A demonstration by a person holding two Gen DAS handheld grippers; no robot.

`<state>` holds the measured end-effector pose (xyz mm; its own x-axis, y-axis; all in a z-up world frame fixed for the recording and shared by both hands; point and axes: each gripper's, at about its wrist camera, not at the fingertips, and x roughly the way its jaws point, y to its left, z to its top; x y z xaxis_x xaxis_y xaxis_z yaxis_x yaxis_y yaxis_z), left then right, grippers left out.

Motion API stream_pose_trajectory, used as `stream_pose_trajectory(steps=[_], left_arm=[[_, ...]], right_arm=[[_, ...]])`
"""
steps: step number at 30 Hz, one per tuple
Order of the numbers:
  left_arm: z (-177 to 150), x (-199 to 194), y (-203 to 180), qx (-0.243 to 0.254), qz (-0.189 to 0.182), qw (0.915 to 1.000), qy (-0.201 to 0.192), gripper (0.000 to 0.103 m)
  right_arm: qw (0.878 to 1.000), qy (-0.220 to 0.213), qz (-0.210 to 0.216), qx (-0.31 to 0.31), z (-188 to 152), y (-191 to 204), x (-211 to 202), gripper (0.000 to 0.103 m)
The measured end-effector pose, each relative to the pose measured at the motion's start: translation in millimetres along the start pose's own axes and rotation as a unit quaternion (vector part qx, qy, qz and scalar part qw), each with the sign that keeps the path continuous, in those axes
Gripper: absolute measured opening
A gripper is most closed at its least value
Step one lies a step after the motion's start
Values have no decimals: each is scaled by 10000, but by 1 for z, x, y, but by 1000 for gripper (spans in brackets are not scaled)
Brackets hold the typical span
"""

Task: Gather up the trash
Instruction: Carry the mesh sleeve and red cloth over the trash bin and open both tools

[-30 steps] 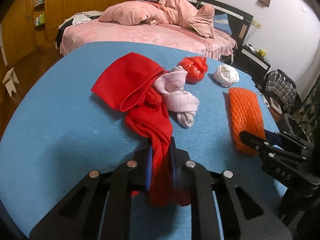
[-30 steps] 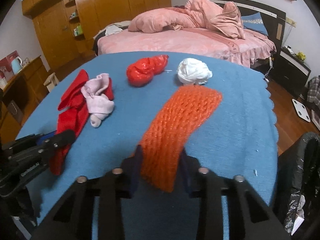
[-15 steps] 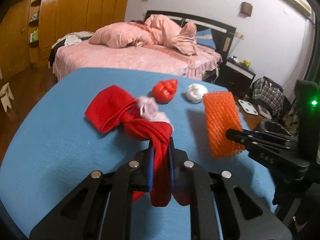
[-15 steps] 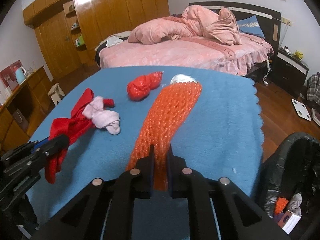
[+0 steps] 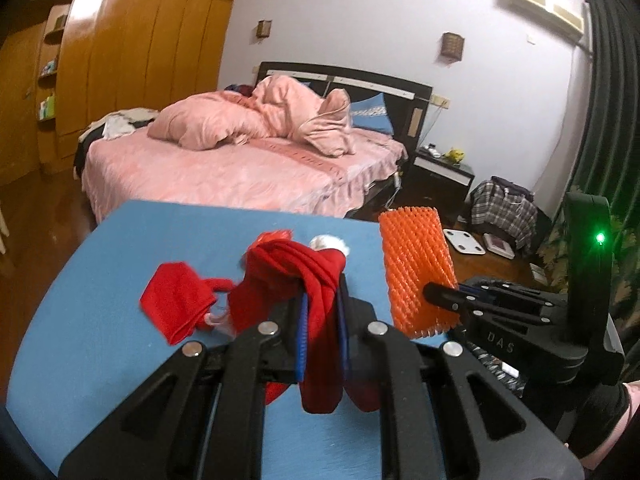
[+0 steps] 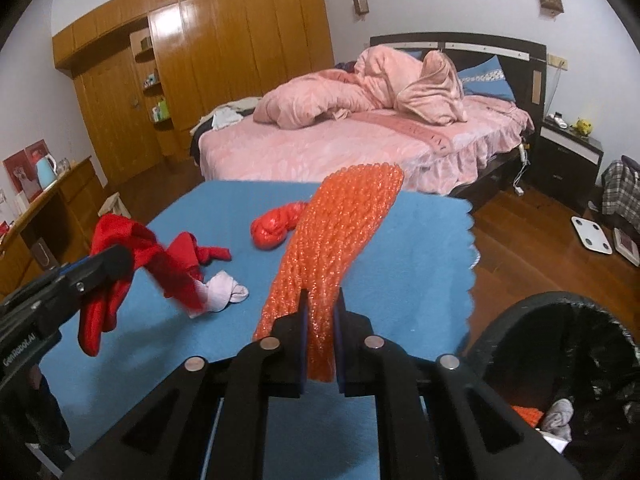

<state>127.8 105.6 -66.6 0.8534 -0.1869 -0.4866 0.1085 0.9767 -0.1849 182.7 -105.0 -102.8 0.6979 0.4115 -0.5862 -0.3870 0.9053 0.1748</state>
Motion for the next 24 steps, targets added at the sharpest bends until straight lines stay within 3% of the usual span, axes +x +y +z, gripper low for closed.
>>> stream_pose_trajectory(steps=[11,24], left_arm=[[5,-3,-61,308,-564,9979,-128,11],[-9,18,-143,709,-1303,9889,13,11]], right_arm=[[9987,-284,-362,201,-5,-38,-57,11],[9904,-350,-1150,681,-33,-104,-112,11]])
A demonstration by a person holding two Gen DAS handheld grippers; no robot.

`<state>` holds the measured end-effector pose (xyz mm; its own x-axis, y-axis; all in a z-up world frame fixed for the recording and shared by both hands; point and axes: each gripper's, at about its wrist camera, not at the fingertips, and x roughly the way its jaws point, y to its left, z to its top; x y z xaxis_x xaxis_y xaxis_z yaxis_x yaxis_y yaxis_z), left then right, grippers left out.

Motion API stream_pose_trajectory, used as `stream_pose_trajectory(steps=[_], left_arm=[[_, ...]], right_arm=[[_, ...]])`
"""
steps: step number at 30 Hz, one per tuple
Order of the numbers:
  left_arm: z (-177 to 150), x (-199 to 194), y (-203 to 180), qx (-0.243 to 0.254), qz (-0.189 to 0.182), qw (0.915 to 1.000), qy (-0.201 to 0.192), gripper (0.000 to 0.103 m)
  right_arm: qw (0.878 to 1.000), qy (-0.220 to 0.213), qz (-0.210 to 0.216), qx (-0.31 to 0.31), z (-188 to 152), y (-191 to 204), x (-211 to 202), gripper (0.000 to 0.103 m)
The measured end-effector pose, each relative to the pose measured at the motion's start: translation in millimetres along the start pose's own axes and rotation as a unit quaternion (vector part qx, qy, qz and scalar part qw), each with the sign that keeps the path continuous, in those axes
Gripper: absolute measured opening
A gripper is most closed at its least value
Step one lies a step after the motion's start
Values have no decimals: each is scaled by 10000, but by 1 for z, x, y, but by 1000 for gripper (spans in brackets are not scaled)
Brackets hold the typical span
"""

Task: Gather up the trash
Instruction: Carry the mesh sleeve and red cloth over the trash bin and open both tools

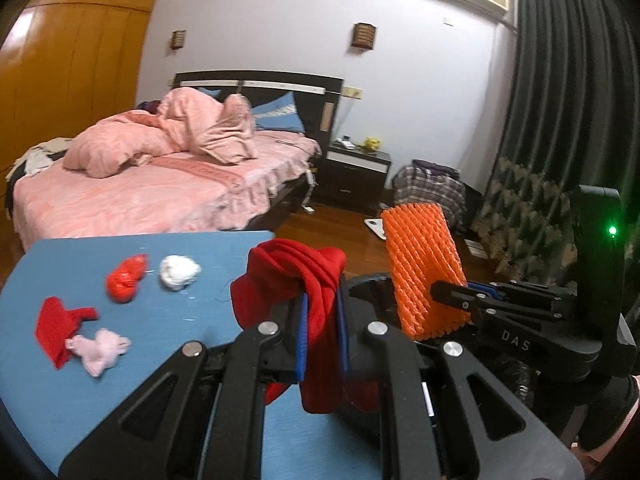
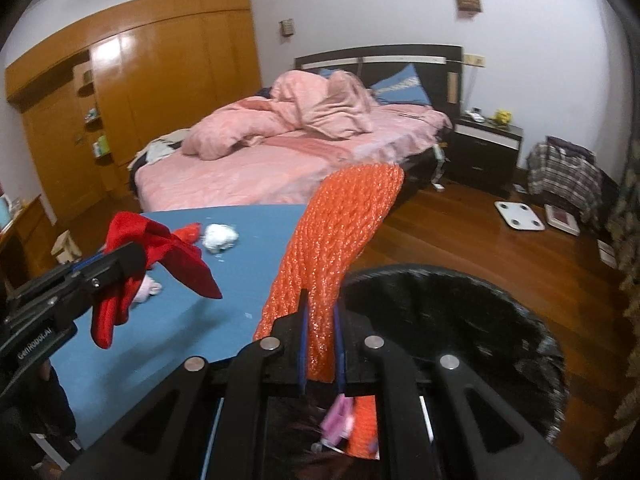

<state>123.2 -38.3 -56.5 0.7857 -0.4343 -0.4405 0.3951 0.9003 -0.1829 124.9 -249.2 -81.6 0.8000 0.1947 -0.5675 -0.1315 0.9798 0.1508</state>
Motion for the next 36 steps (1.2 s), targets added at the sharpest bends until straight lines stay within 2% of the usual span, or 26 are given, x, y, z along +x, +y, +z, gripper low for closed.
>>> stream_pose_trajectory(steps=[12,23,26,27,28,29,30,32,33,36], left_arm=[[-3,41,-63,318,-688,9969,201,11],[-11,71,-91,476,-1023,9924,492,13],[-14,79,-90,454,-1051,9914,631,19],[-15,81,-89,430,-1039,9914,662,23],[-17,82,-87,395,-1035,9913,703,34],[-18,83,-86,363,-1034,9914,716,38],[-19,83,-82,330,-1023,9916,714,43],[-20,83,-78,312,-971,9921,726,49],[-20,83,-76,286,-939,9925,735,55],[-19,79,-69,215,-845,9937,706,60]], right_arm=[[9963,39,-727,449,-25,-74,-22,11],[9931,134,-967,653,-44,-111,-32,11],[9926,182,-991,678,-47,-114,-32,14],[9923,202,-1016,677,-48,-114,-31,14],[9921,213,-1029,688,-49,-115,-31,16],[9918,224,-1047,697,-50,-115,-31,18],[9915,234,-1064,707,-50,-116,-30,26],[9910,229,-1101,723,-50,-117,-30,39],[9909,217,-1117,720,-50,-117,-31,47],[9906,194,-1164,685,-49,-115,-31,61]])
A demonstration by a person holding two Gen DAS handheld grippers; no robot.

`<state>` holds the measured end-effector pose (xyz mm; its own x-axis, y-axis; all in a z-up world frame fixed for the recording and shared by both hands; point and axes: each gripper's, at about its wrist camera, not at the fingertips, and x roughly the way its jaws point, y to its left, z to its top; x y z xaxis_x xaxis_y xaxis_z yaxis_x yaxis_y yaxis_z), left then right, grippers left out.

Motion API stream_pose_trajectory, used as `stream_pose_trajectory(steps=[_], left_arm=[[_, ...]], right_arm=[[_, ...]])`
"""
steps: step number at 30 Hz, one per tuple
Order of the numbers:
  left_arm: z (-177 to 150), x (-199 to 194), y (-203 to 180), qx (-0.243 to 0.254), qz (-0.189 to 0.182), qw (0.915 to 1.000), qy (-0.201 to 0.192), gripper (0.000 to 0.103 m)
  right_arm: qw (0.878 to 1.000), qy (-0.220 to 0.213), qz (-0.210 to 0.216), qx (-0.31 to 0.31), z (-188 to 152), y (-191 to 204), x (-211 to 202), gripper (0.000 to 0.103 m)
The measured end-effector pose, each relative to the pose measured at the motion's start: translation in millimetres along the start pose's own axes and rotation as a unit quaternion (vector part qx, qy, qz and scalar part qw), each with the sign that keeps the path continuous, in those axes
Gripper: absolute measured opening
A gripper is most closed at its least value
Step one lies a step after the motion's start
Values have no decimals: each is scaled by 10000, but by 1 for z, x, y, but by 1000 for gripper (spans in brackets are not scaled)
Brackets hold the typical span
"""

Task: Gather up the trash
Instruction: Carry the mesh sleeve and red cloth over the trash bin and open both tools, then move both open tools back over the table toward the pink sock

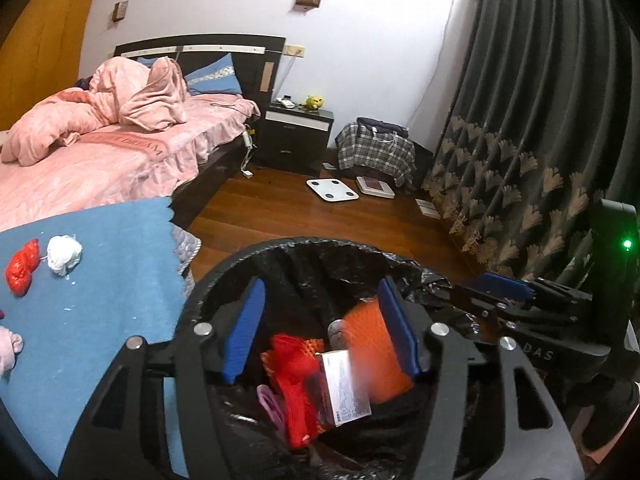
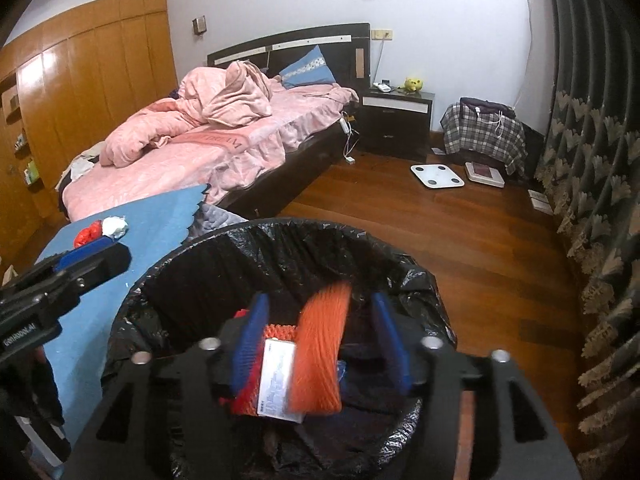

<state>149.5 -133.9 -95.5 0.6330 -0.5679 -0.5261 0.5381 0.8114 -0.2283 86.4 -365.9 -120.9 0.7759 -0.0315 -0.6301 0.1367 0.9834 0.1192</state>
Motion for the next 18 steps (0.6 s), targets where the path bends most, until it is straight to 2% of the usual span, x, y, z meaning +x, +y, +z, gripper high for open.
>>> stream_pose_trajectory(steps=[2,4,6,13,18], left_arm=[[0,-5,5,-19,103,9999,-45,67],[-1,-13,13,-49,292,9995,-129,81],[-1,-21,24,-123,484,9986,-183,86],[-7,-56,67,-274,1186,9921,-297,90],[-15,-87,100,-360,1661,9848,-366,90]], right_arm=[[10000,-38,-51,-22,1,1,-1,71],[9999,-100,-107,-44,1,5,-3,89],[9997,-192,-131,-62,1,9,-6,97],[9982,-483,242,-276,11,40,-13,97],[9954,-580,602,-463,21,79,-9,97]])
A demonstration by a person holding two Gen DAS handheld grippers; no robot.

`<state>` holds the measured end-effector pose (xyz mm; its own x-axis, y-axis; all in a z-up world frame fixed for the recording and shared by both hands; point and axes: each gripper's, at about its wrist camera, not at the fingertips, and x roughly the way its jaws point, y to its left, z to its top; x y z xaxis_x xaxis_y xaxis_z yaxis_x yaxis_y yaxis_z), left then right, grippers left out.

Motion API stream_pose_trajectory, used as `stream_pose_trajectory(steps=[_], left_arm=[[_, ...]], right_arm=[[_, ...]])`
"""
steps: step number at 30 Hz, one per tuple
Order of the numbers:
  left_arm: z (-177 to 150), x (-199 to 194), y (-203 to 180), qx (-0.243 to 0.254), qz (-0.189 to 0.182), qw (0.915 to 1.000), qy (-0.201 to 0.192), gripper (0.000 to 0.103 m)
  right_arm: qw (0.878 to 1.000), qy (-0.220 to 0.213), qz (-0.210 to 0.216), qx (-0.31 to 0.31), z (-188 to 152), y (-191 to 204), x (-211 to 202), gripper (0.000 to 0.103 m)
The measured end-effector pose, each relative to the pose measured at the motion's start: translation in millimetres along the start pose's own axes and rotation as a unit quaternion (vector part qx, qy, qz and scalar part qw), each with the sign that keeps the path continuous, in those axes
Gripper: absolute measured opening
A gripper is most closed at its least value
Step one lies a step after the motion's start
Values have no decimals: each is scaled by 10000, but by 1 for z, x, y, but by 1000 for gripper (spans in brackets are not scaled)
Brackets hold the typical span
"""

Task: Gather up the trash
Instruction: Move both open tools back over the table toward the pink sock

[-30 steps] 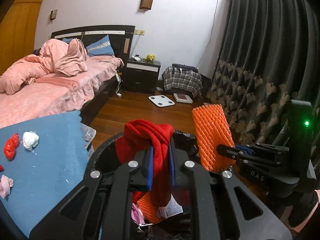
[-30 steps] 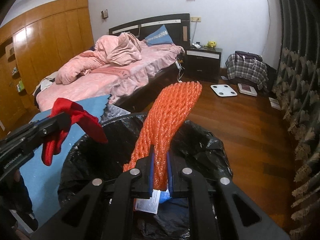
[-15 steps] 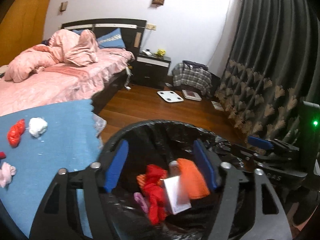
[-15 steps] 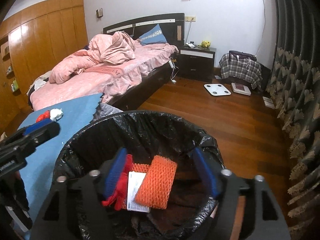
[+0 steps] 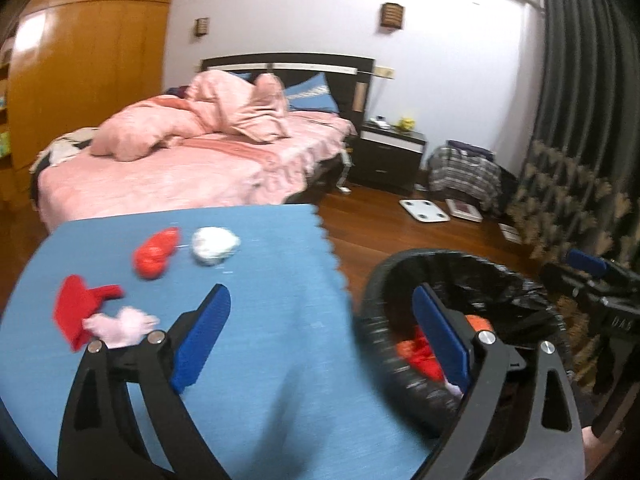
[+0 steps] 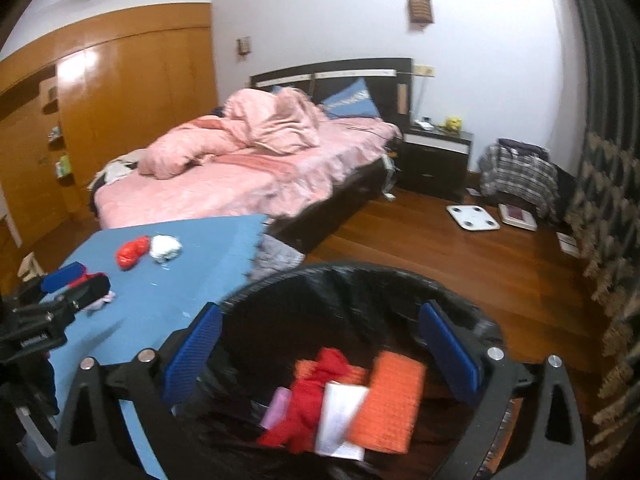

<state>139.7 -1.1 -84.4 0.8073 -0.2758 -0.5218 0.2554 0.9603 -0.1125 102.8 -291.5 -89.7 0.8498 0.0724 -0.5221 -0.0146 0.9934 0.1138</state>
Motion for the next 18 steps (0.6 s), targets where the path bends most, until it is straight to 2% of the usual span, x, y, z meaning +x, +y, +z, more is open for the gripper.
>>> stream_pose_trajectory(steps=[8,18], left_arm=[[-10,-24,67,-287,761,9967,-43,90],[-31,-35,156,-633,1597,9851,67,90]], right_arm=[[9979,-89,601,-240,16,74,27,97],[9918,-4,1124,-604,13,165,68,97]])
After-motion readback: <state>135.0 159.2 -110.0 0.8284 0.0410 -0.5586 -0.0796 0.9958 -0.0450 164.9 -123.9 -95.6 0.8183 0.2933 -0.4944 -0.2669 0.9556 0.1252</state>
